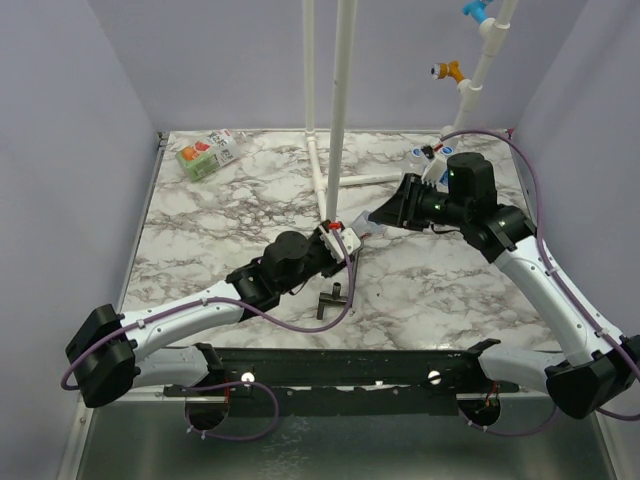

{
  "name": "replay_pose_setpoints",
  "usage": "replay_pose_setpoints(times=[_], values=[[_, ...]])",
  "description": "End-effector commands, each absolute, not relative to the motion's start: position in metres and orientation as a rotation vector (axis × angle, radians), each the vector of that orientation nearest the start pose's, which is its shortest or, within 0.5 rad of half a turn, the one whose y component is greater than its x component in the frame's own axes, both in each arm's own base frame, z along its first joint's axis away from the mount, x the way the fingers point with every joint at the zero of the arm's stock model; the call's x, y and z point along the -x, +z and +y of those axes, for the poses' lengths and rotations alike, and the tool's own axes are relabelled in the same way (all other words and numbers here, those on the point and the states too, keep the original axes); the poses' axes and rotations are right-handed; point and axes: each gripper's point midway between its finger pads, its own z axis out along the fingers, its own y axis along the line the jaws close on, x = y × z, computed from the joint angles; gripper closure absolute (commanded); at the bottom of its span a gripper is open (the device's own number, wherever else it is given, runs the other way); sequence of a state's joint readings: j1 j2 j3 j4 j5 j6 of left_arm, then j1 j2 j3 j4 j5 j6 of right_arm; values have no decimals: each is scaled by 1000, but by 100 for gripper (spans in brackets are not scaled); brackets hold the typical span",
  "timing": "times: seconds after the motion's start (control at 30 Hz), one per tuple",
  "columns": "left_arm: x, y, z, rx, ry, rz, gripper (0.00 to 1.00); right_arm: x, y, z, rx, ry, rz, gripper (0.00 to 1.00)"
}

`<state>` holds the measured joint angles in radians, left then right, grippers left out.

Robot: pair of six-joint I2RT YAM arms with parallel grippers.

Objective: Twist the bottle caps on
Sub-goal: Place the plastic bottle at the center of the board.

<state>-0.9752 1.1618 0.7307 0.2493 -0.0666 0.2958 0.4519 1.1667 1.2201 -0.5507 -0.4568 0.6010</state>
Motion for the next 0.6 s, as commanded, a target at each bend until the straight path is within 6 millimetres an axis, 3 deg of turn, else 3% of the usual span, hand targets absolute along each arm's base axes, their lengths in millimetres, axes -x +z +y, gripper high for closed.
replay_pose_setpoints(times=[0.0,0.07,0.37,0.57], values=[[-249,226,-316,-914,-463,1508,22,-271,289,217,67,927,2212,93],[-253,228,-310,-865,-438,1532,2,-279,287,205,30,823,2219,94],[-262,248,-273,-643,-400,1634,1,-333,278,177,-2,484,2182,98],[-272,267,-238,-434,-346,1714,1,-381,267,176,22,306,2139,99]])
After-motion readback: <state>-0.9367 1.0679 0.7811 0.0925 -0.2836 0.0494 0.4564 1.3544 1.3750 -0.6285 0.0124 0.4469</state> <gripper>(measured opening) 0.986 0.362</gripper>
